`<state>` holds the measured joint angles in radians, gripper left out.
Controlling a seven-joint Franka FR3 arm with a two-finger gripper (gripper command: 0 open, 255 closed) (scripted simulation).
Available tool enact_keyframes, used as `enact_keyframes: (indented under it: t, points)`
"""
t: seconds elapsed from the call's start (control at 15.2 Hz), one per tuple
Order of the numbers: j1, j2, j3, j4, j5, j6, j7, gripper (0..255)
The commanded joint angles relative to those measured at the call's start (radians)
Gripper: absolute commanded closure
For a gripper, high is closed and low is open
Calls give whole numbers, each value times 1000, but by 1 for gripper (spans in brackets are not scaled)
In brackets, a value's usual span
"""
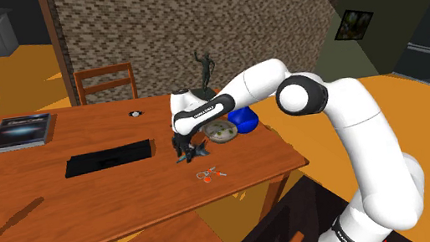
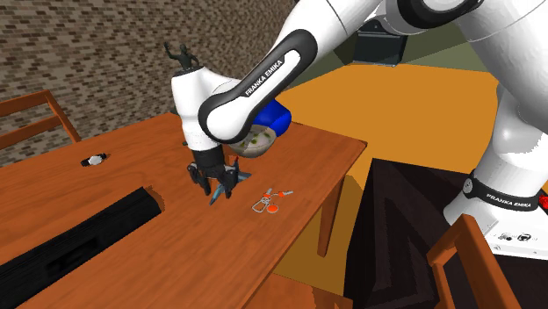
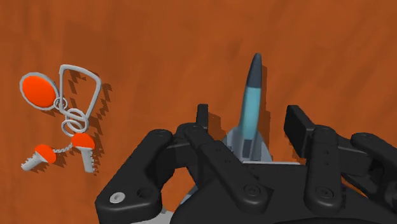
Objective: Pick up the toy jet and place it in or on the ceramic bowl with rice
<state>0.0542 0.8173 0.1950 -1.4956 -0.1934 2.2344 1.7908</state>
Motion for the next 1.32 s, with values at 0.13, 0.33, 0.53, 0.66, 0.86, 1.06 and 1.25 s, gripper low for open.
enact_keyframes:
  t: [0.13, 0.33, 0.53, 0.66, 0.86, 1.06, 1.25]
  points:
    - [0, 4, 0, 4, 0, -2, -1, 255]
    - [-1, 6, -1, 5, 0, 0, -3, 255]
    - [0, 0, 0, 0, 0, 0, 0, 255]
    - [-2, -18, 3, -4, 3, -16, -2, 255]
    - [-5, -45, 7, -7, 8, -39, -4, 255]
    - [-7, -70, 11, -7, 13, -64, -7, 255]
    - [-10, -94, 15, -5, 17, -90, -10, 255]
